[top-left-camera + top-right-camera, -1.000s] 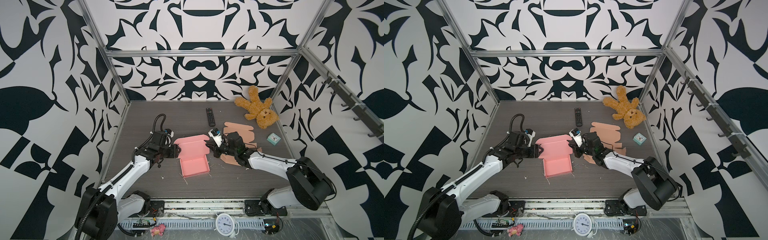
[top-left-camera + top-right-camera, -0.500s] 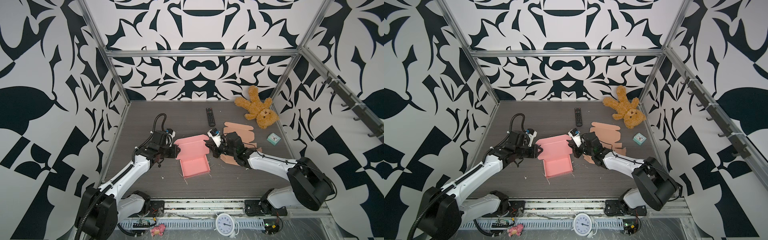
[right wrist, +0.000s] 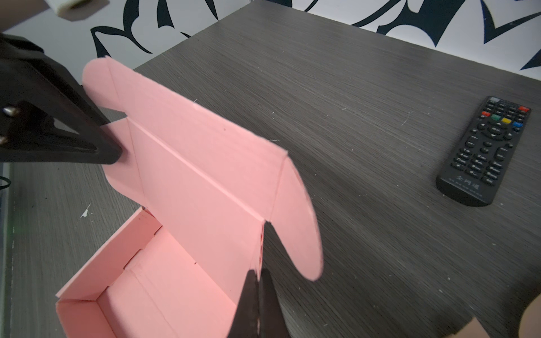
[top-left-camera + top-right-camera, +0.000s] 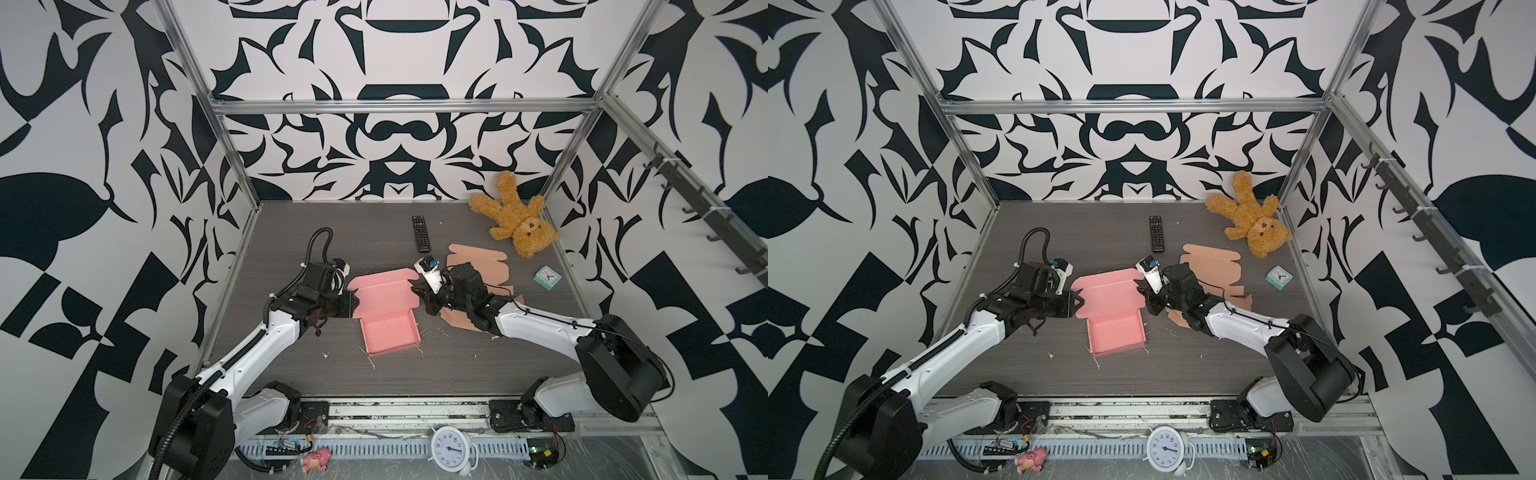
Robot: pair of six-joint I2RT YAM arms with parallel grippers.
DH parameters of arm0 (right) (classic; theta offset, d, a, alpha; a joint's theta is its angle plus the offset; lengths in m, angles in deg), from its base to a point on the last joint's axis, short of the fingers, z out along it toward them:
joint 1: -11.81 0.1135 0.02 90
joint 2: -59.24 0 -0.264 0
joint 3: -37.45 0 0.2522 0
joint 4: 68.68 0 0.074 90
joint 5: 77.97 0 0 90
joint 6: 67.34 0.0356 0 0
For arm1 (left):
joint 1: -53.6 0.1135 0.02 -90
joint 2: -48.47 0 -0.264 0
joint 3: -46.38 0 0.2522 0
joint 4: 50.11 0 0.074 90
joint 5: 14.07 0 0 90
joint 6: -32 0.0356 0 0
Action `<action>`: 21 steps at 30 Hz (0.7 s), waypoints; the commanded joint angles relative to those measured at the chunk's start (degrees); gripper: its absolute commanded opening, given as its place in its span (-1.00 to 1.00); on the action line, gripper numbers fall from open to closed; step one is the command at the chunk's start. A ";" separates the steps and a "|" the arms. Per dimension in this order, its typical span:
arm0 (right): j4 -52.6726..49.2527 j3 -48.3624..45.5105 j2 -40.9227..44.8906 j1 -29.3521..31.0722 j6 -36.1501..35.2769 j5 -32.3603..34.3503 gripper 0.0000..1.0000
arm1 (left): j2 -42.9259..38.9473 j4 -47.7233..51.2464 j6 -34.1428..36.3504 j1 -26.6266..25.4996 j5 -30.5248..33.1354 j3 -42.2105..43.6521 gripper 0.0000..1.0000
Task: Fold the paper box
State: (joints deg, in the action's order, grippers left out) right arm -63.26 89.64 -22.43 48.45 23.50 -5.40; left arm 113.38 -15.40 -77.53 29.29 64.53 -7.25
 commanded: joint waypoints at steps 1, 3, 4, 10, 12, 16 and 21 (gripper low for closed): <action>-2.52 1.55 1.20 0.39 -0.87 1.41 -1.00 | -0.85 1.96 0.50 0.15 0.36 -1.47 -0.58; -2.83 1.80 1.32 0.36 -0.85 1.74 -1.00 | -1.02 2.43 0.51 0.09 0.77 -1.61 -0.63; -3.03 1.88 1.46 0.36 -0.84 1.86 -1.00 | -1.06 2.66 0.61 0.14 1.06 -1.73 -0.66; -6.25 4.19 2.40 1.10 0.62 3.46 -1.00 | -1.02 2.87 0.50 -0.08 1.02 -2.47 -0.74; -7.72 5.08 2.69 1.71 0.57 4.74 -1.00 | -0.96 2.85 0.44 -0.18 1.02 -2.98 -0.76; -11.15 7.71 2.57 2.79 1.51 8.16 -1.00 | -0.11 1.81 0.84 -0.66 1.03 -4.27 -0.79; -13.03 11.51 1.54 3.77 3.60 11.99 -1.00 | 2.63 -1.04 1.33 -0.99 1.43 -5.97 -0.80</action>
State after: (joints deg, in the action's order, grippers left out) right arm -73.82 97.29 -22.41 51.42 25.60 2.90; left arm 114.56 -14.38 -77.01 28.55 65.49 -11.17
